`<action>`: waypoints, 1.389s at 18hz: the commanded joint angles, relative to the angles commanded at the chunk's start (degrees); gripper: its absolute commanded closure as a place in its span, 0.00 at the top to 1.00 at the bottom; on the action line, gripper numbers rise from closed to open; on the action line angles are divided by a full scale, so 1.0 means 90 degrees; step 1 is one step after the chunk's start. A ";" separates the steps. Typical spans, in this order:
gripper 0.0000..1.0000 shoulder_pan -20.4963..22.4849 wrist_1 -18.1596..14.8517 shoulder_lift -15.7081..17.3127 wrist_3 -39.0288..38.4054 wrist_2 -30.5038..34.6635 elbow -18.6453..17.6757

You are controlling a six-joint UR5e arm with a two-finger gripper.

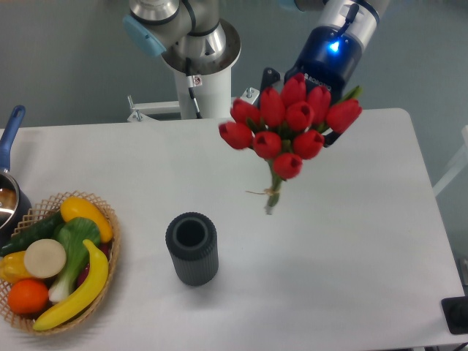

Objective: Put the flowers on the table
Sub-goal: 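Move the held tulips away from the vase and lower toward the table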

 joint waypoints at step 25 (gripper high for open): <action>0.56 -0.0537 -0.0058 -0.0361 0.2919 0.3807 -0.0635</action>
